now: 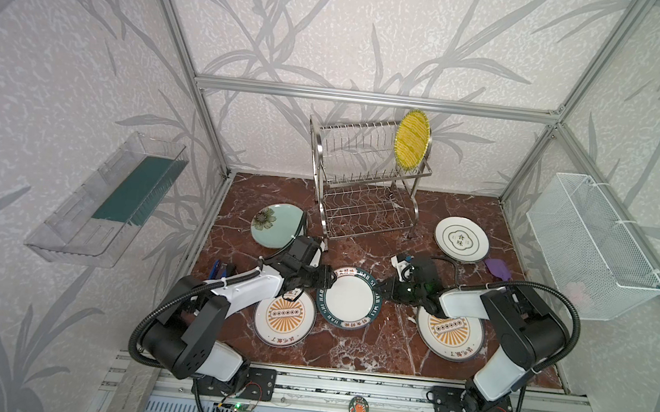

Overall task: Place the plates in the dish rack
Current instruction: 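Grip the green-rimmed plate's edges with both grippers and tilt it up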

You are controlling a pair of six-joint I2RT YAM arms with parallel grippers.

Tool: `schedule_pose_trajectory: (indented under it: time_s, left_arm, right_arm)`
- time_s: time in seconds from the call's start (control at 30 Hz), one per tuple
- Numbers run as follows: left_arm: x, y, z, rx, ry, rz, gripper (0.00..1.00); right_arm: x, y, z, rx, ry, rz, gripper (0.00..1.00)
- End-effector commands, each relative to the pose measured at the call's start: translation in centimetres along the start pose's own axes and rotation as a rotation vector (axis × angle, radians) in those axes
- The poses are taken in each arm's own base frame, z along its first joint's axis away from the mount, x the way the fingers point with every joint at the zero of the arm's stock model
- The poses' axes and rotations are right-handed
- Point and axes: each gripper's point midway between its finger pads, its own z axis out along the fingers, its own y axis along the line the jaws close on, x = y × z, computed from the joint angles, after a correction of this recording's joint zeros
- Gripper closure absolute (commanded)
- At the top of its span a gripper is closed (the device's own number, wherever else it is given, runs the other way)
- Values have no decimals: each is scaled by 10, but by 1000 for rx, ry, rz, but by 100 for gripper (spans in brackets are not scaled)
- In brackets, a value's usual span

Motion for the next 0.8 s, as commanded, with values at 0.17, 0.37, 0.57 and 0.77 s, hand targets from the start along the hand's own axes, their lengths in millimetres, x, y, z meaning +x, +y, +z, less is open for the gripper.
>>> schedule_pose_trajectory:
  time_s: [0.17, 0.37, 0.57, 0.77]
  left_arm:
    - [-9, -17, 3, 51, 6, -1, 41]
    - [-14, -15, 0, 34, -21, -15, 41]
    - [-18, -12, -6, -4, -18, -11, 44]
    - [-28, -23, -17, 28, -51, -2, 45]
  right_arm:
    - [-1, 4, 3, -14, 23, -15, 85]
    - [-8, 1, -2, -16, 7, -10, 91]
    - [-25, 3, -23, -52, -46, 3, 97]
    - [-47, 1, -60, -39, -123, 3, 100]
